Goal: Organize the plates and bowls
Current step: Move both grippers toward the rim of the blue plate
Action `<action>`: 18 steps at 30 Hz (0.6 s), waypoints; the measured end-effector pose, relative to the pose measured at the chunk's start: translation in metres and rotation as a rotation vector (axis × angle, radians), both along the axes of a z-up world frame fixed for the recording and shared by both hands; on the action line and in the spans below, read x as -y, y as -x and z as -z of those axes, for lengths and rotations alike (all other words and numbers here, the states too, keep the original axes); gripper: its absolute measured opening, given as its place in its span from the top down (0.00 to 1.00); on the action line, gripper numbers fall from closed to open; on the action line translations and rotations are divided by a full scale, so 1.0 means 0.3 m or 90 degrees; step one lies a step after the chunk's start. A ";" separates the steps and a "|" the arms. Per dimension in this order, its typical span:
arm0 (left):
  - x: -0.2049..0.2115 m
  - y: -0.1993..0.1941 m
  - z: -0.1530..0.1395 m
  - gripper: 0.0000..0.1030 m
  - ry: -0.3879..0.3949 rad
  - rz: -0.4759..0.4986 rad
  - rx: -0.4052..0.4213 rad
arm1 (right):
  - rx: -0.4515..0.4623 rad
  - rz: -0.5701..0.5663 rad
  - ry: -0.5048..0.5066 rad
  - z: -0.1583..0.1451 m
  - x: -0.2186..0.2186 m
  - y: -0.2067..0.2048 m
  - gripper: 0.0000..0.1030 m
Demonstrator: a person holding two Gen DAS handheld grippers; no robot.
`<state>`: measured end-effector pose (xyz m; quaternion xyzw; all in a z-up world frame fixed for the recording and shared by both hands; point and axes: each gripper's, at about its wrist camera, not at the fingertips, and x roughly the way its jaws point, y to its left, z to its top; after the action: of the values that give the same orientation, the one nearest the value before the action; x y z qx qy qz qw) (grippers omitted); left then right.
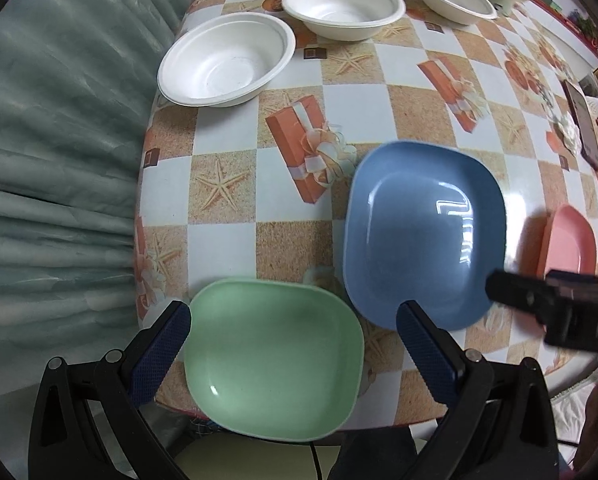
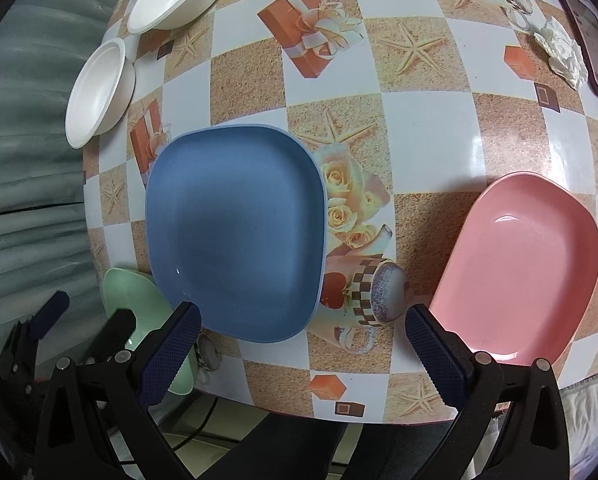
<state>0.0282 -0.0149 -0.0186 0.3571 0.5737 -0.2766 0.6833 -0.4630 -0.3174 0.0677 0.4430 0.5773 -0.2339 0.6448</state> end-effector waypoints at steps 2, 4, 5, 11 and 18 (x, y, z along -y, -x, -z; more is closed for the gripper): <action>0.009 -0.019 0.010 0.00 0.002 -0.004 0.021 | -0.032 -0.004 -0.005 0.019 0.023 -0.018 0.00; 0.022 -0.039 0.027 0.00 0.004 -0.006 0.010 | -0.029 -0.004 -0.003 0.028 0.031 -0.030 0.00; 0.027 -0.048 0.033 0.00 0.002 -0.007 0.015 | -0.025 -0.004 -0.003 0.032 0.035 -0.037 0.00; 0.077 -0.066 0.076 0.00 0.005 0.018 0.015 | -0.023 0.017 -0.033 0.091 0.070 -0.074 0.00; 0.160 -0.022 0.170 0.00 -0.023 0.075 0.010 | -0.087 0.030 -0.036 0.165 0.109 -0.066 0.00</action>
<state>0.0348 -0.0630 -0.0697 0.4050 0.5512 -0.3031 0.6636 -0.4432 -0.3499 0.0183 0.4577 0.6159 -0.2626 0.5850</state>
